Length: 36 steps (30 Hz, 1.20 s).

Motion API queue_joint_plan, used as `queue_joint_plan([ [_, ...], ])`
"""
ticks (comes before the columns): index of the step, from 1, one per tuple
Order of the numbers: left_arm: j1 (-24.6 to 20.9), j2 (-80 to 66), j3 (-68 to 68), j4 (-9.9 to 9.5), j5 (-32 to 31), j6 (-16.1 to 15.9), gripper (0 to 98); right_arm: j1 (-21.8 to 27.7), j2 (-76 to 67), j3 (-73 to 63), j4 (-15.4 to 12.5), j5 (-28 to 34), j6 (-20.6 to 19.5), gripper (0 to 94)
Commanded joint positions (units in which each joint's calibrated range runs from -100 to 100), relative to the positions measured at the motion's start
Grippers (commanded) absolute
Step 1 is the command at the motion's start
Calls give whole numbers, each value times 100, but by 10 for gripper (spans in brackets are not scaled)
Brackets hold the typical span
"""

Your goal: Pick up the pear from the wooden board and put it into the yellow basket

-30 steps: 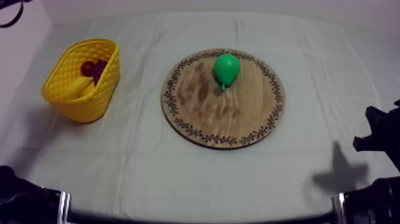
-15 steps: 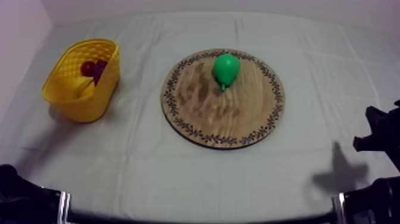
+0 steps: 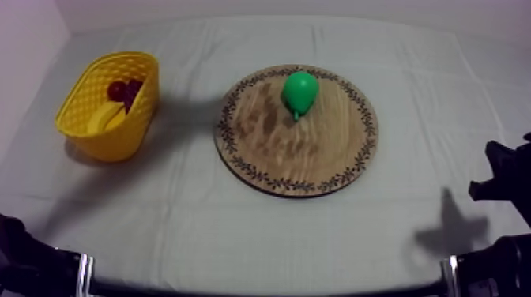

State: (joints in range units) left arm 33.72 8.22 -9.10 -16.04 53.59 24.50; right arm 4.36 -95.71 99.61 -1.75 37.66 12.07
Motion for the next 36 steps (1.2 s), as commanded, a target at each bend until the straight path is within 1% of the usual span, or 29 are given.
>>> queue_joint_plan([
  [1, 35, 366, -172, -4, 101, 59, 1, 0, -5, 5, 2, 0, 1, 3],
  [9, 108, 1091, -611, 15, 490, 161, 1, 0, -5, 5, 2, 0, 1, 3],
  [15, 119, 1328, -902, 9, 694, 106, 1, 0, -5, 5, 2, 0, 1, 3],
  [17, 122, 1369, -984, 2, 713, 79, 25, 0, -5, 5, 2, 0, 1, 3],
  [18, 124, 1385, -1025, -4, 728, 90, 67, 0, -5, 5, 2, 0, 1, 3],
  [19, 125, 1401, -1068, -8, 768, 129, 143, 0, -5, 5, 2, 0, 1, 3],
  [22, 129, 1432, -1147, 8, 904, 323, 416, 0, -5, 5, 2, 0, 1, 3],
  [25, 142, 1447, -1189, 27, 1014, 492, 632, 0, -5, 5, 2, 0, 1, 3],
  [27, 144, 1459, -1199, 98, 1085, 548, 790, 0, -5, 5, 2, 0, 1, 3],
  [28, 141, 1464, -1202, 132, 1120, 545, 844, 0, -5, 5, 2, 0, 1, 3],
  [29, 137, 1470, -1215, 165, 1161, 533, 881, 0, -5, 5, 2, 0, 1, 3],
  [31, 123, 1481, -1250, 208, 1234, 539, 926, 0, -5, 5, 2, 0, 1, 3],
  [36, 51, 1505, -1279, 356, 1404, 432, 962, 0, -5, 5, 2, 0, 1, 3],
])
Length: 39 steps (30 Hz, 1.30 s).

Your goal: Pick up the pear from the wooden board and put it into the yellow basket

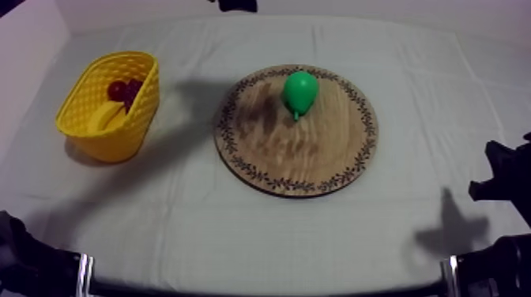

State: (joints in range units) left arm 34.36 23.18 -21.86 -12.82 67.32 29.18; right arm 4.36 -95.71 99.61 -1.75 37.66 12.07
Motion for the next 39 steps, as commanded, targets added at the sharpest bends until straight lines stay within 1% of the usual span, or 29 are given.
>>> queue_joint_plan([
  [1, -30, 18, -3, 64, 65, -62, 964, 0, -5, 5, 2, 0, 2, 3],
  [5, -68, 87, 9, 140, 162, -130, 968, 0, -5, 5, 2, 0, 2, 3],
  [10, -72, 286, 19, 166, 210, -155, 969, 0, -5, 5, 2, 0, 2, 3],
  [25, 10, 1640, -504, 143, 354, 90, 968, 0, -5, 5, 2, 0, 2, 3],
  [31, 52, 2243, -803, 95, 402, 229, 967, 0, -5, 5, 2, 0, 2, 3],
  [39, 73, 2947, -1292, -58, 471, 363, 965, 0, -5, 5, 2, 0, 2, 3],
])
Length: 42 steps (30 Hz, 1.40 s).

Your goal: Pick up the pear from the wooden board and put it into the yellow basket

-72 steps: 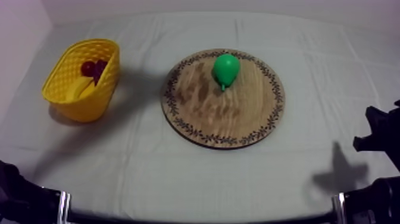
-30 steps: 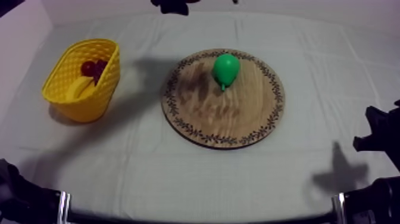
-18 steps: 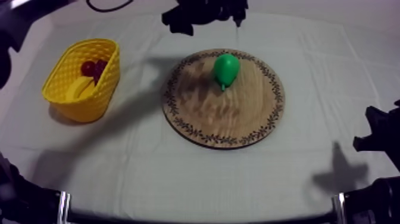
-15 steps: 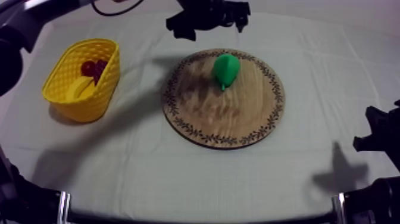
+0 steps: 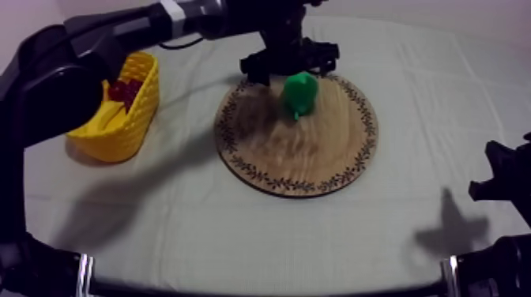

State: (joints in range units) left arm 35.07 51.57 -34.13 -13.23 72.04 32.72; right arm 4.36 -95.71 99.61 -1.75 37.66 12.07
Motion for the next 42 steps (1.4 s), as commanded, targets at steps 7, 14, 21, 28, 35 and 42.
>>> queue_joint_plan([
  [7, 7, 484, -339, -76, 23, 35, 962, 0, -5, 5, 2, 0, 5, 3],
  [14, 19, 739, -390, -123, 27, 66, 958, 0, -5, 5, 2, 0, 6, 3],
  [21, 21, 846, -393, -127, 28, 71, 949, 0, -5, 5, 2, 0, 7, 3],
  [28, 28, 896, -471, -148, -65, -26, 737, 0, -5, 5, 2, 0, 7, 3],
  [35, 31, 940, -571, -232, -200, -115, 457, 0, -5, 5, 2, 0, 7, 3],
  [42, 42, 894, -572, -317, -169, -172, 364, 0, -5, 5, 2, 0, 7, 3],
])
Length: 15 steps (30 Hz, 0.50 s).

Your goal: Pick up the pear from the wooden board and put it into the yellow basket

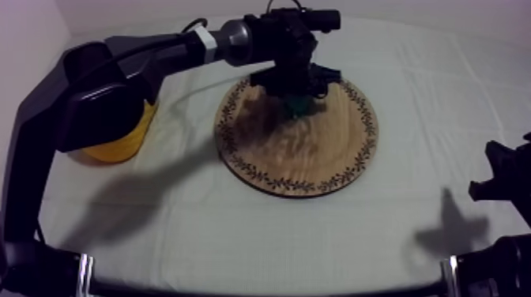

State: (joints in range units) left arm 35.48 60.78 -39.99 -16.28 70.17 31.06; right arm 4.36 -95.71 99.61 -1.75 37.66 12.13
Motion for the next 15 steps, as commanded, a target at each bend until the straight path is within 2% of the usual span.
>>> queue_joint_plan([
  [1, 4, -71, 28, -25, 53, -19, 362, 0, -5, 5, 2, 0, 1, 3],
  [10, -66, -1200, 472, -27, 406, -260, 346, 0, -5, 5, 2, 0, 1, 3],
  [15, -205, -2231, 1138, 97, 701, -513, 347, 0, -5, 5, 2, 0, 1, 3],
])
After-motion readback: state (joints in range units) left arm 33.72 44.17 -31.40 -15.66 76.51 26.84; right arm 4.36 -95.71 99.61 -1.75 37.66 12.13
